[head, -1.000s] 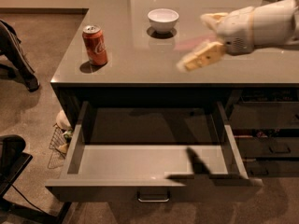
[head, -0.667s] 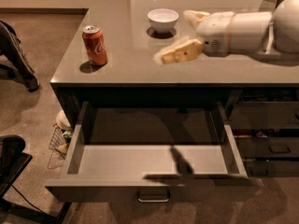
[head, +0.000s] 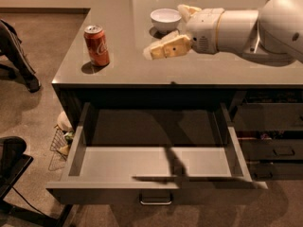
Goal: Place coke can into top drawer
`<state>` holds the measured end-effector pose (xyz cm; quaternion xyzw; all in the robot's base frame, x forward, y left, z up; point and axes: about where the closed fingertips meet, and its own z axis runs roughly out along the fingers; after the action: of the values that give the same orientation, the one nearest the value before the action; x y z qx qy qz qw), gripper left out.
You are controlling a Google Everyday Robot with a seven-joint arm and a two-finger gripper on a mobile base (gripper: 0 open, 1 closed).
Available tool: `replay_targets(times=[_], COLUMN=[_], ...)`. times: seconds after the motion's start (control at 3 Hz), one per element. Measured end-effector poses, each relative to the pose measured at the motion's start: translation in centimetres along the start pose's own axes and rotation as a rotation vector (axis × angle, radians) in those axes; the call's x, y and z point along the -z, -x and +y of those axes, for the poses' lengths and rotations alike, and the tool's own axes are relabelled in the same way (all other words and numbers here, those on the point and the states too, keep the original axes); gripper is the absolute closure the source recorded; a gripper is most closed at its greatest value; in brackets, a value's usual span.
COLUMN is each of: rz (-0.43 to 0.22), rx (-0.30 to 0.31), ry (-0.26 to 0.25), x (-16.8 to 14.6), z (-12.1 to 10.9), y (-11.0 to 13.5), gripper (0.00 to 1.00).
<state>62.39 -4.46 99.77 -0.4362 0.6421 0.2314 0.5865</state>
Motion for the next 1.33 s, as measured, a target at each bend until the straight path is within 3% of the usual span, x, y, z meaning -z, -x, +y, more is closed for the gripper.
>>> replay_targets(times=[0.67,1.33], rz=[-0.011,-0.135], rx=[-0.079,-0.140], ry=[0.053,0.111], x=[-10.7,-19.6], z=[0.5,1.2], y=[-4.0,-3.5], gripper=[0.00,0.00])
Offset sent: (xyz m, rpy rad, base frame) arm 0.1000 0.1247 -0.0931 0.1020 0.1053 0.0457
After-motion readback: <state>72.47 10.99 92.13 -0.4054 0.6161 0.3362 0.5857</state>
